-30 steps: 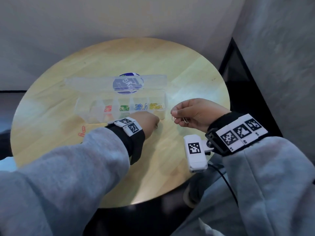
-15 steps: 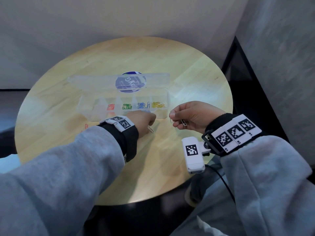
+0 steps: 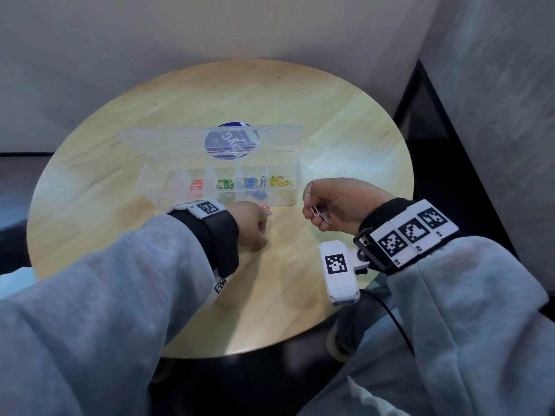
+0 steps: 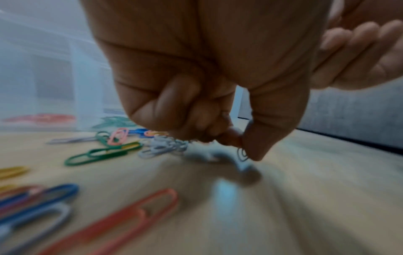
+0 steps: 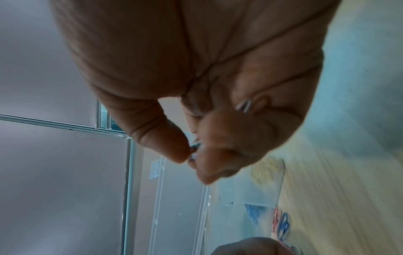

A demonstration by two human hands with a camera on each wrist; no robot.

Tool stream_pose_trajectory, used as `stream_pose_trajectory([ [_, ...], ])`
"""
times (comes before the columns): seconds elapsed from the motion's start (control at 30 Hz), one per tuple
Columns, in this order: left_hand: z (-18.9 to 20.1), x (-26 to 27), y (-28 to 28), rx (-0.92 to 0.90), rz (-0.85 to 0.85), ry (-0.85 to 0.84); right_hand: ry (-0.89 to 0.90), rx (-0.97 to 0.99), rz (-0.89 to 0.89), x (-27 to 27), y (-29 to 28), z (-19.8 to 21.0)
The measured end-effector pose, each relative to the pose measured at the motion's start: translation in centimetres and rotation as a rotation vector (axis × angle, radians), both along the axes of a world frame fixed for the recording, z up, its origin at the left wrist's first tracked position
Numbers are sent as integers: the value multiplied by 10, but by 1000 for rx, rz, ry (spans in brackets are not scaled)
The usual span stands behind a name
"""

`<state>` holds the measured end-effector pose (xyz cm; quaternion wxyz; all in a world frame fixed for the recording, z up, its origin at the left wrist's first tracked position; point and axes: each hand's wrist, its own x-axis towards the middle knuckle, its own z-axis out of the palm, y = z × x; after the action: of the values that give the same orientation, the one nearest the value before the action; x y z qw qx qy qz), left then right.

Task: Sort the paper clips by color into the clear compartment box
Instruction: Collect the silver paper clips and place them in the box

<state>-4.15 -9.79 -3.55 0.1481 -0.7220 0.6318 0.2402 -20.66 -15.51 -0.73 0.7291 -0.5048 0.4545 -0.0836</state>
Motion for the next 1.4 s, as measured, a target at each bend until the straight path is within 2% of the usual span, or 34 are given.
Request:
stream_pose_trajectory([
  [0.07, 4, 8, 6, -25, 54, 88, 18, -15, 22, 2, 0, 0],
  [0.2, 14, 31, 19, -42, 391, 566, 49, -40, 37, 12, 1, -2],
  [0.3, 20, 44, 28, -106, 623, 833, 104, -64, 103, 24, 5, -4],
  [0.37, 24, 49, 31, -163, 757, 955, 138, -93, 142, 33, 7, -4],
  [0.43, 26, 53, 34, -197, 826, 988, 177, -147, 188, 41, 9, -6],
  [0.5, 26, 56, 35, -190, 845, 934, 221, -213, 229, 47, 10, -9],
  [0.57, 24, 58, 36, -166, 781, 815, 288, -275, 275, 51, 12, -11],
  [0.63, 21, 59, 37, -158, 603, 603, 369, -341, 332, 55, 15, -12],
  [0.73, 15, 56, 38, -181, 312, 166, 452, -419, 413, 61, 19, -11],
  [0.8, 11, 54, 36, -176, 235, 39, 495, -503, 457, 65, 20, -12],
  [0.9, 4, 52, 31, -163, 171, -2, 576, -626, 499, 69, 20, -14],
  [1.1, -1, 43, 24, -166, 87, -55, 625, -674, 560, 75, 19, -19],
  [1.4, -4, 42, 27, -181, 100, -59, 673, -724, 566, 71, 16, -24],
])
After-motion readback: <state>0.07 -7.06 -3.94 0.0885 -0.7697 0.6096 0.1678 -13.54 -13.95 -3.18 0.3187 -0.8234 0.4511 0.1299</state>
